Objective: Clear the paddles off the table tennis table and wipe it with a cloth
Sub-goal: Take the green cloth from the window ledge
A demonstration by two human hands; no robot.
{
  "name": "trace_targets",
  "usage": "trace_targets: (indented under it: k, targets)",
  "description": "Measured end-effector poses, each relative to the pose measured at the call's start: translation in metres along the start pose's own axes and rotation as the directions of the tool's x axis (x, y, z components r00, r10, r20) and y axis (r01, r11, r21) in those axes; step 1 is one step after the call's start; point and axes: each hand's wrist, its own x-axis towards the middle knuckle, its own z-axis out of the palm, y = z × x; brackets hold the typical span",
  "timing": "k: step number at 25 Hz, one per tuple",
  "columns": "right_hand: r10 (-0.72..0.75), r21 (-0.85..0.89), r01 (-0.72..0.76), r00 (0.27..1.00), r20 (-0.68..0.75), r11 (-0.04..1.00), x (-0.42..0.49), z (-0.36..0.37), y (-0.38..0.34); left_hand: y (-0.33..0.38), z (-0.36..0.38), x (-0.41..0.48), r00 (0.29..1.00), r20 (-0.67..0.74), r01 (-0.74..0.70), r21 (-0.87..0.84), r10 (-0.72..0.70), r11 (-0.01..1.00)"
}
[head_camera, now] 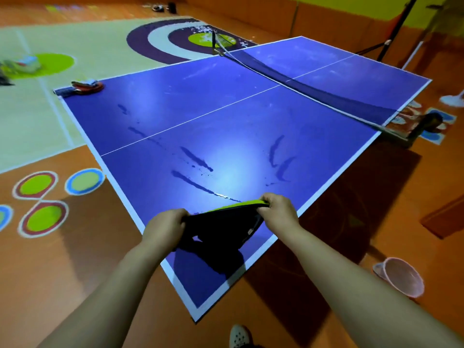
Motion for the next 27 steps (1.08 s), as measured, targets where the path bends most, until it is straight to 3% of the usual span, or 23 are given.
trace_targets:
  k: [3,7,11,18,23,27]
  targets:
    - [-0.007,0.085,0.003,0.999,0.044,0.996,0.043,-0.002,0.006,0.003,0.001,0.024,0.992,-0.103,0.063,-0.072,-0.070,0.995]
    - [-0.027,0.405,-0.017,0.994,0.105,0.914,0.089,-0.013,0.003,0.014,-0.014,0.052,0.935,-0.343,0.016,-0.197,-0.085,0.980]
    - [-0.044,0.452,0.017,0.998,0.049,0.892,0.130,-0.031,-0.006,0.033,-0.039,0.080,0.850,-0.512,0.016,-0.209,-0.124,0.978]
    - [-0.054,0.382,0.031,0.997,0.051,0.923,0.178,-0.028,-0.001,0.024,-0.032,0.157,0.895,-0.440,-0.058,0.049,0.074,0.997]
    - [-0.034,0.360,-0.019,0.989,0.142,0.933,0.177,0.019,0.031,0.012,0.015,0.146,0.903,-0.425,-0.055,0.013,0.055,0.998]
    - [-0.018,0.128,-0.018,0.960,0.280,0.992,0.161,0.063,0.067,-0.008,0.077,0.108,0.957,-0.278,-0.077,0.018,0.079,0.997]
